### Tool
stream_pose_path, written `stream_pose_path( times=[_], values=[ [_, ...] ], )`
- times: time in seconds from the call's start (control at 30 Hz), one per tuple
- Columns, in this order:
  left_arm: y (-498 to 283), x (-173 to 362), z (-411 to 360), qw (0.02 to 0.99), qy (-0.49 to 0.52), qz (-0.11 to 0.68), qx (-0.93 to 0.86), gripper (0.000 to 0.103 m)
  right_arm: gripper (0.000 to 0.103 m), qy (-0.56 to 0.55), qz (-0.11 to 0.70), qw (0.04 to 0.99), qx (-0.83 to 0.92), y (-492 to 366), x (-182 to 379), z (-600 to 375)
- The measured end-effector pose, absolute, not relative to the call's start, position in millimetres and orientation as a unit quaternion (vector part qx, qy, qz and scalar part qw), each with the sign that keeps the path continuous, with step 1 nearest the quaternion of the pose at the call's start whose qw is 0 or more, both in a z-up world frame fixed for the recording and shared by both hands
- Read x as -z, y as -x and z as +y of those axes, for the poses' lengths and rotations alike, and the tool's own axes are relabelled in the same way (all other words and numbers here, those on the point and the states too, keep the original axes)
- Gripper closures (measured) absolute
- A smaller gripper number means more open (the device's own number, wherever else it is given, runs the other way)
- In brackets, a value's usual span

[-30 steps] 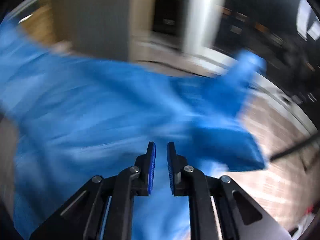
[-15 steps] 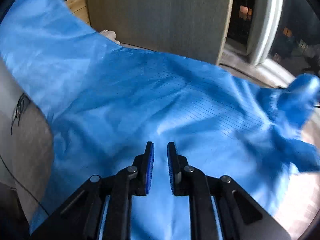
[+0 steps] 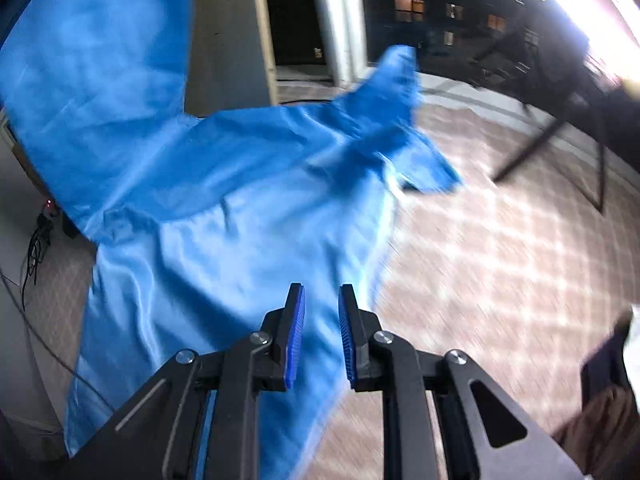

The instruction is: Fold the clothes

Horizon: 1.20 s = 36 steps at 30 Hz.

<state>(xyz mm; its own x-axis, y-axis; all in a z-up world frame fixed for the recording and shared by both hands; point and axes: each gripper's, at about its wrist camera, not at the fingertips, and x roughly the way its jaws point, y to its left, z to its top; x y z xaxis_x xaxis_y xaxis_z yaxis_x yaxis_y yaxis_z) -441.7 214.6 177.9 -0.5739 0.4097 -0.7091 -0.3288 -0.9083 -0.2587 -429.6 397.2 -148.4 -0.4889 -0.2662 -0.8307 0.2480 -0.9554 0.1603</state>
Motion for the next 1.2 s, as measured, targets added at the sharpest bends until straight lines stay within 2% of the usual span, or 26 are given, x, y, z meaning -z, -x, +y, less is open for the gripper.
stream_pose_path(
  times=[0.1, 0.23, 0.4, 0.57, 0.7, 0.83, 1.0, 1.1, 1.2],
  values=[
    [448.3, -177.1, 277.7, 0.259, 0.413, -0.05, -0.872, 0.098, 0.085, -0.482, -0.024, 0.133, 0.866, 409.1, 145.3, 431.0],
    [458.5, -178.2, 324.9, 0.3, 0.408, -0.071, -0.86, 0.098, 0.083, -0.485, -0.045, 0.112, 0.866, 392.1, 147.5, 471.5],
    [469.4, -159.7, 310.7, 0.273, 0.403, -0.079, -0.87, 0.098, 0.08, -0.487, -0.063, 0.098, 0.866, 386.8, 151.2, 501.2],
    [482.4, -119.6, 249.0, 0.2, 0.435, -0.104, -0.872, 0.098, 0.079, -0.491, -0.059, 0.111, 0.862, 398.8, 150.1, 488.7],
    [477.4, -115.2, 194.1, 0.17, 0.424, -0.117, -0.882, 0.098, 0.078, -0.488, -0.044, 0.124, 0.863, 407.8, 144.2, 461.6],
    [460.4, -103.1, 128.9, 0.13, 0.412, -0.131, -0.892, 0.098, 0.068, -0.49, -0.025, 0.131, 0.862, 413.3, 137.3, 435.9],
    [453.1, -22.8, 70.7, 0.094, 0.466, -0.158, -0.866, 0.098, 0.068, -0.493, -0.022, 0.128, 0.86, 420.2, 137.1, 415.4],
    [450.7, 36.3, 61.2, 0.093, 0.514, -0.171, -0.835, 0.098, 0.068, -0.497, -0.011, 0.14, 0.856, 422.4, 141.2, 390.7],
    [452.0, 68.3, 58.2, 0.097, 0.534, -0.195, -0.817, 0.098, 0.066, -0.499, 0.0, 0.153, 0.853, 423.0, 144.5, 367.5]
  ],
)
